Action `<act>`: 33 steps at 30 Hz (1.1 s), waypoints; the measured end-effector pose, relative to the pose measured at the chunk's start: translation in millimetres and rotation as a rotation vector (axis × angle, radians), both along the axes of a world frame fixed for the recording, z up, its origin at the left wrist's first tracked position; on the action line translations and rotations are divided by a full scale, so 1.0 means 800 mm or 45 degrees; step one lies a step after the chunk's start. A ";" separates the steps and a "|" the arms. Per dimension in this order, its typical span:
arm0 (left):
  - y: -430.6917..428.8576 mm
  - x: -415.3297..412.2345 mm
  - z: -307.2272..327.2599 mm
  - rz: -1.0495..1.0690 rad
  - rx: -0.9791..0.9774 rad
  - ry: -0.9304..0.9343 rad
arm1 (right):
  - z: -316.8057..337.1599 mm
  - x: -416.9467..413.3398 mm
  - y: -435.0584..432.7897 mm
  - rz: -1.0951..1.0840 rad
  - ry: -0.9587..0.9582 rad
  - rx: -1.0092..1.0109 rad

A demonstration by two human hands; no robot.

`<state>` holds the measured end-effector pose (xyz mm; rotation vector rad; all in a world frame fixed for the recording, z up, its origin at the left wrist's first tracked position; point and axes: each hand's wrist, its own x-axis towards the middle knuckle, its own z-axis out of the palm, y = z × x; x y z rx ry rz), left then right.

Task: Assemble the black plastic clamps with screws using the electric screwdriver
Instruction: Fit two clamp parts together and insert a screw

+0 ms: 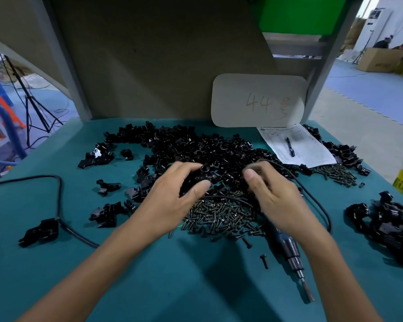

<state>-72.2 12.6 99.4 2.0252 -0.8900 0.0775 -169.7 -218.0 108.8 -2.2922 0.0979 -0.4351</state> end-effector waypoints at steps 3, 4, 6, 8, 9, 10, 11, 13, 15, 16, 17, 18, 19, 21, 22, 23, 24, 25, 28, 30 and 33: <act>0.001 0.001 -0.042 0.020 0.089 0.093 | -0.045 -0.011 -0.038 -0.384 0.398 -0.377; 0.000 0.000 -0.056 0.016 0.119 0.113 | -0.062 -0.014 -0.045 -0.421 0.577 -0.455; -0.006 0.001 -0.081 0.010 0.192 0.107 | -0.089 -0.017 -0.053 -0.444 0.774 -0.489; -0.011 0.004 -0.099 0.021 0.270 0.074 | -0.100 -0.016 -0.060 -0.481 0.794 -0.439; -0.014 0.006 -0.105 0.030 0.299 0.051 | -0.101 -0.015 -0.063 -0.480 0.784 -0.405; -0.017 0.007 -0.111 0.037 0.319 0.026 | -0.102 -0.016 -0.067 -0.469 0.759 -0.337; -0.019 0.008 -0.116 0.041 0.331 0.006 | -0.103 -0.017 -0.069 -0.451 0.703 -0.210; -0.024 0.008 -0.121 0.043 0.334 -0.012 | -0.102 -0.021 -0.069 -0.422 0.499 0.219; -0.026 0.007 -0.128 0.034 0.355 -0.054 | -0.096 -0.021 -0.067 -0.443 0.275 0.835; -0.026 0.006 -0.131 0.034 0.374 -0.090 | -0.095 -0.019 -0.067 -0.432 0.176 1.145; -0.026 0.004 -0.134 0.046 0.390 -0.127 | -0.096 -0.016 -0.066 -0.398 0.067 1.418; -0.025 0.003 -0.136 0.068 0.393 -0.170 | -0.097 -0.012 -0.065 -0.355 -0.040 1.646; -0.025 0.001 -0.138 0.097 0.385 -0.228 | -0.099 -0.007 -0.063 -0.309 -0.131 1.836; -0.025 -0.002 -0.138 0.158 0.358 -0.394 | -0.106 0.003 -0.057 -0.220 -0.279 2.140; -0.026 -0.003 -0.139 0.184 0.348 -0.482 | -0.110 0.007 -0.055 -0.189 -0.343 2.254; -0.026 -0.003 -0.140 0.202 0.337 -0.549 | -0.116 0.011 -0.053 -0.160 -0.401 2.336; -0.026 -0.004 -0.141 0.209 0.324 -0.580 | -0.122 0.013 -0.052 -0.136 -0.445 2.392; -0.026 -0.004 -0.141 0.205 0.311 -0.576 | -0.127 0.016 -0.052 -0.120 -0.474 2.444; -0.023 -0.006 -0.142 0.184 0.290 -0.548 | -0.134 0.023 -0.050 -0.182 -0.480 2.485; -0.023 -0.007 -0.142 0.172 0.282 -0.562 | -0.135 0.025 -0.047 -0.194 -0.486 2.455; -0.024 -0.007 -0.142 0.152 0.270 -0.560 | -0.134 0.028 -0.039 -0.197 -0.466 2.428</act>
